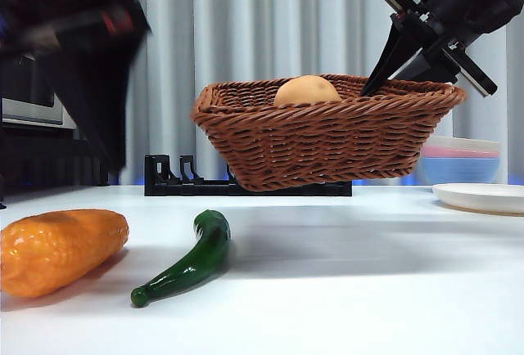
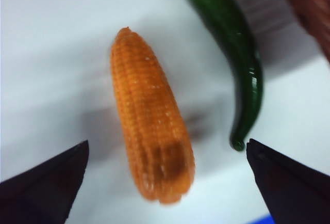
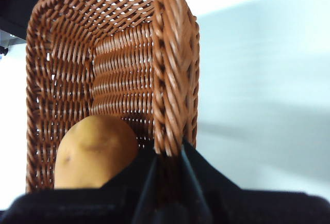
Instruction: Pick up the basket,pick up the corn from the table,pick up the potato from the table,pick up the cucumber from the table,put all items into the basket
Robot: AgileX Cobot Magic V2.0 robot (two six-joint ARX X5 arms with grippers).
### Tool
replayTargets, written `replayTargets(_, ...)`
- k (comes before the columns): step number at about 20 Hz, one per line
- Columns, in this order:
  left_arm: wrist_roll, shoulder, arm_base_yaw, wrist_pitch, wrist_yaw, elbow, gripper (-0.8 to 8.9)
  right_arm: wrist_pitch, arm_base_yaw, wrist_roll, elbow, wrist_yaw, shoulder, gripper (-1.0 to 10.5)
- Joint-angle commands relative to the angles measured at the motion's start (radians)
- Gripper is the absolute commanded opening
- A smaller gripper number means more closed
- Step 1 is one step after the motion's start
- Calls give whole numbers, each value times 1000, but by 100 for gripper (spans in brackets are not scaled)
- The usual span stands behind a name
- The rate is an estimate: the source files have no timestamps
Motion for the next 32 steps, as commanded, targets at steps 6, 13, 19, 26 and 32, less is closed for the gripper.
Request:
replayTargets(6, 30, 266, 69, 149, -5, -3, 534, 16, 1, 2, 4, -42, -5, -16)
replayTargets(13, 105, 296, 94, 175, 21, -3, -8, 16, 1, 2, 4, -60, -5, -16)
replayTargets(19, 130, 166, 77, 21, 53, -3, -9, 17, 0, -7, 4, -55, -5, -16)
replayTargets(26, 87, -247, -24, 153, 180, 100, -8, 16, 5, -8, 4, -29, -5, -16)
replayTargets(32, 189, -6, 49, 274, 176, 337, -8, 10, 37, -5, 4, -30, -5, -16)
